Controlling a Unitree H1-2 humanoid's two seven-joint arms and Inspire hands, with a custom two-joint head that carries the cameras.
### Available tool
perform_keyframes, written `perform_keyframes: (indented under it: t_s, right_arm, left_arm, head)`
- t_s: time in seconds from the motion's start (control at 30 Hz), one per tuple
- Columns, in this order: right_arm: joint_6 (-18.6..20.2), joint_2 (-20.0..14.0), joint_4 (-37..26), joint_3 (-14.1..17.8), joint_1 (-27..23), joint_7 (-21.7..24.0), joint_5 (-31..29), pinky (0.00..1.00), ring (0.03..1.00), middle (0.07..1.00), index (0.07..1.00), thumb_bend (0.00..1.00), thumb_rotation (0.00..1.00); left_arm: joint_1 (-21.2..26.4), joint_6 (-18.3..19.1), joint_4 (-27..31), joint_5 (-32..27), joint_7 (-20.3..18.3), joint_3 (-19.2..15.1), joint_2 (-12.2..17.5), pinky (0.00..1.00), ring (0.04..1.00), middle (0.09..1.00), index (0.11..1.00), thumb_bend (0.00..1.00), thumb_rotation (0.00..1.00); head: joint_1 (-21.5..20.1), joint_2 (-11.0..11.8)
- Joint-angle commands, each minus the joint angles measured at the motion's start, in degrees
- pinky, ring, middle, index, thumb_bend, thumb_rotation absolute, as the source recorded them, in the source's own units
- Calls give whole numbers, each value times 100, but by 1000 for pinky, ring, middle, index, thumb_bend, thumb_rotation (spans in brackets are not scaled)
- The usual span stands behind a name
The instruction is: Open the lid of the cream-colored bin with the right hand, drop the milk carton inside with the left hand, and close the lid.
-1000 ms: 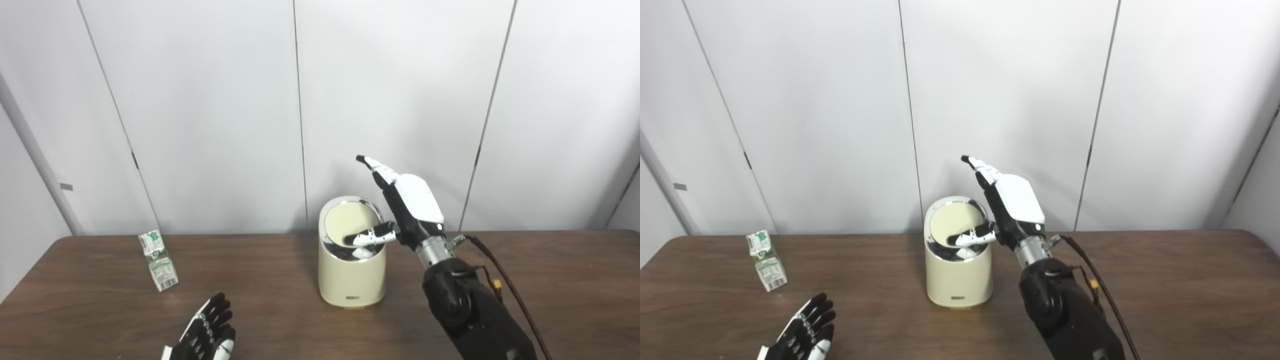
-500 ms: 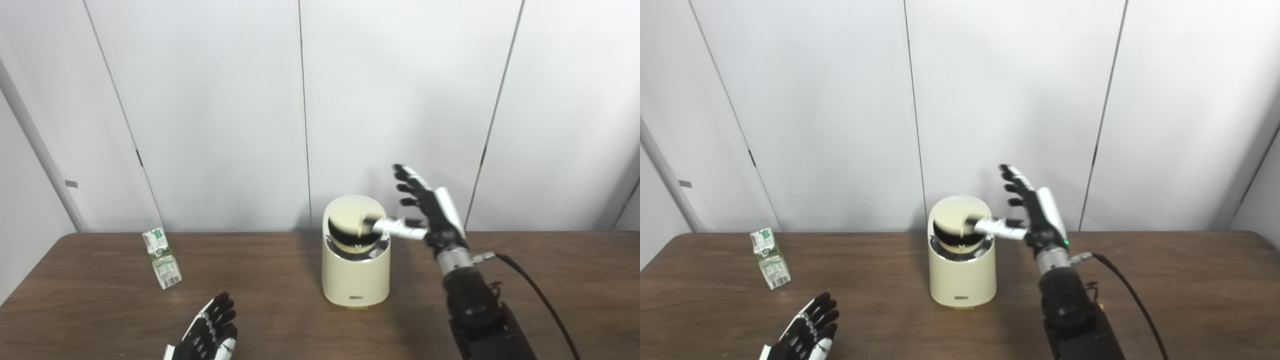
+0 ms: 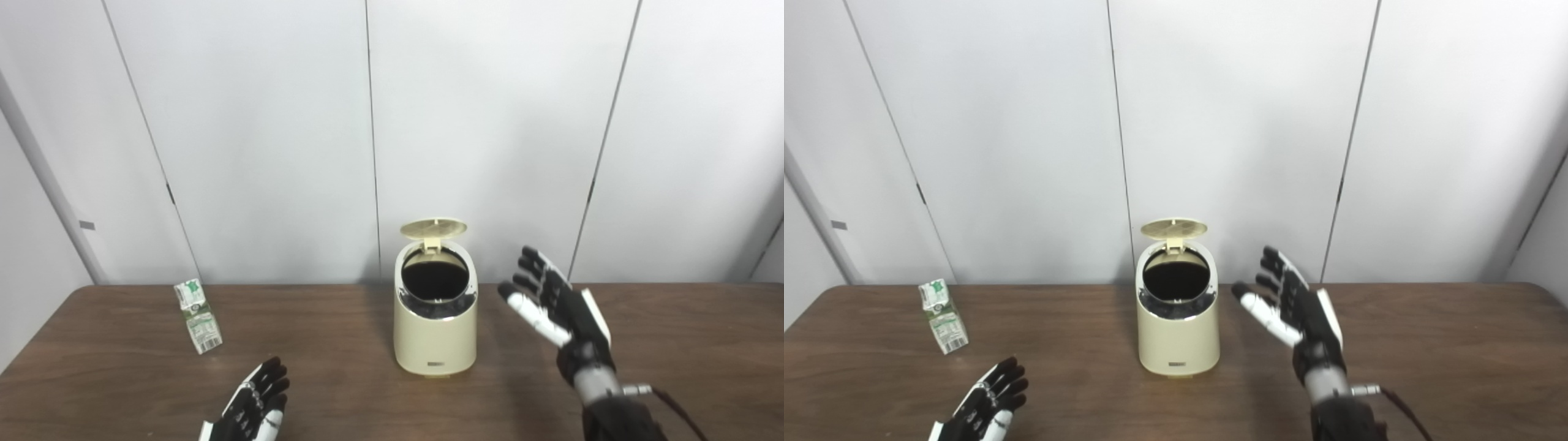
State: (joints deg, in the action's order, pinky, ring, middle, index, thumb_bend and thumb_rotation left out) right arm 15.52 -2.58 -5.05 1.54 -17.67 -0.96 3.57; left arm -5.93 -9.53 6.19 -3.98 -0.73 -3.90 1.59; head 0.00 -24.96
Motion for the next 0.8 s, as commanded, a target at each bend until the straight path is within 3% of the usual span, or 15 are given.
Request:
perform_keyframes:
  t_s: [0.0,0.13,0.4,0.57,0.77]
  right_arm:
    - [-288,-27,-295,-44,70,1,61,769,858,893,883,570,474]
    - [-458,-138,-450,-172,489,-97,419,732,844,884,874,591,520]
    - [-871,-292,-675,-172,1196,6,394,751,861,892,884,652,631]
    - [-1090,-280,-654,-55,1516,137,-56,819,916,952,941,579,690]
    - [-1260,-238,-589,43,1673,138,-328,942,976,982,964,630,857]
  left_arm:
    - [-275,-52,-333,-25,-29,57,-67,851,847,860,881,302,468]
    - [-286,21,-280,-45,-14,29,-58,845,848,863,884,305,476]
    - [-325,121,-153,-140,-57,-19,-8,858,856,867,882,311,460]
    - [-326,76,-183,-176,-81,-58,45,852,851,865,886,316,467]
    - [-319,22,-214,-223,-126,-78,117,848,852,860,875,346,466]
  head:
    - [-14,-27]
    - [-39,-60]
    - [-31,-143]
    - [37,-183]
    - [192,-202]
